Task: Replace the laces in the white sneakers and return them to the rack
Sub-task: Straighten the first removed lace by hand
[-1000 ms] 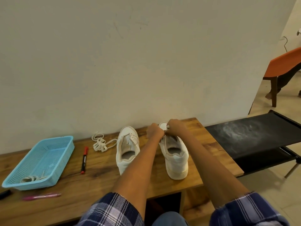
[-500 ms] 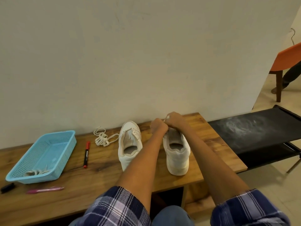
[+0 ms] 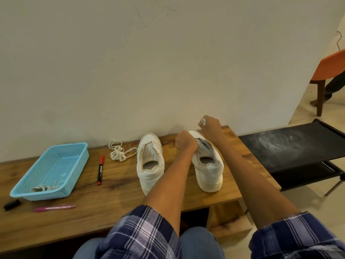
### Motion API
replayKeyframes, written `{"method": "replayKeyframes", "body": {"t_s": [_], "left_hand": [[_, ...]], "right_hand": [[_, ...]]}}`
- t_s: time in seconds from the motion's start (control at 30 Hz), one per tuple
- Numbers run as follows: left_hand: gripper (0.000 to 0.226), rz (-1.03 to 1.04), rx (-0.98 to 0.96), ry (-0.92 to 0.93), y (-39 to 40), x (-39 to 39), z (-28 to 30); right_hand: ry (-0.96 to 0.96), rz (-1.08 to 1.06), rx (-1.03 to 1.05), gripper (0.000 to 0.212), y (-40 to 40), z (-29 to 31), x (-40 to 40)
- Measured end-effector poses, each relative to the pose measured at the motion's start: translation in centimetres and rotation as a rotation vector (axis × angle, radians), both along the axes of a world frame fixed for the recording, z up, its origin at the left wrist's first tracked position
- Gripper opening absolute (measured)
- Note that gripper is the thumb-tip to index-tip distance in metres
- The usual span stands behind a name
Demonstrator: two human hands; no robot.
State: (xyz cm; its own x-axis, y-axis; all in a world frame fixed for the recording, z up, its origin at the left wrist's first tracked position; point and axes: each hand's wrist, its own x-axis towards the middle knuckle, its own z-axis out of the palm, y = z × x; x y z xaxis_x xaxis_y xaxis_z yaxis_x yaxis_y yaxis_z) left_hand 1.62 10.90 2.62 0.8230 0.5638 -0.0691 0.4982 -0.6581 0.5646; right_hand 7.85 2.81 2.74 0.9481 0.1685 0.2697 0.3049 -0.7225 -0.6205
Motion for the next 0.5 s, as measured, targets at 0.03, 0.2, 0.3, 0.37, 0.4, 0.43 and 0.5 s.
{"method": "replayKeyframes", "body": {"t_s": [0.03, 0.2, 0.3, 0.37, 0.4, 0.43, 0.5], "left_hand": [[0.026, -0.021, -0.009, -0.006, 0.1, -0.4, 0.0], [0.048, -0.17, -0.241, -0.133, 1.9, -1.8, 0.6], [0.048, -0.123, -0.527, -0.336, 3.0, -3.4, 3.1], [0.041, -0.103, -0.726, -0.415, 3.9, -5.0, 5.2], [0.039, -0.113, -0.763, -0.437, 4.6, -5.9, 6.1], [0.038, -0.134, -0.787, -0.45, 5.4, -7.1, 7.2], [0.035, -0.181, -0.832, -0.446, 6.9, -9.1, 8.7]], "right_hand": [[0.02, 0.005, 0.099, 0.018, 0.1, 0.5, -0.5], [0.25, 0.135, 0.596, 0.034, 0.9, 4.5, -3.4], [0.313, 0.233, 0.639, 0.035, 1.7, 7.2, -5.5], [0.316, 0.255, 0.673, 0.035, 2.8, 9.0, -7.0], [0.315, 0.265, 0.697, 0.036, 3.4, 9.9, -7.9], [0.308, 0.272, 0.709, 0.037, 4.1, 10.9, -8.9], [0.292, 0.284, 0.72, 0.036, 5.5, 12.4, -10.4]]}}
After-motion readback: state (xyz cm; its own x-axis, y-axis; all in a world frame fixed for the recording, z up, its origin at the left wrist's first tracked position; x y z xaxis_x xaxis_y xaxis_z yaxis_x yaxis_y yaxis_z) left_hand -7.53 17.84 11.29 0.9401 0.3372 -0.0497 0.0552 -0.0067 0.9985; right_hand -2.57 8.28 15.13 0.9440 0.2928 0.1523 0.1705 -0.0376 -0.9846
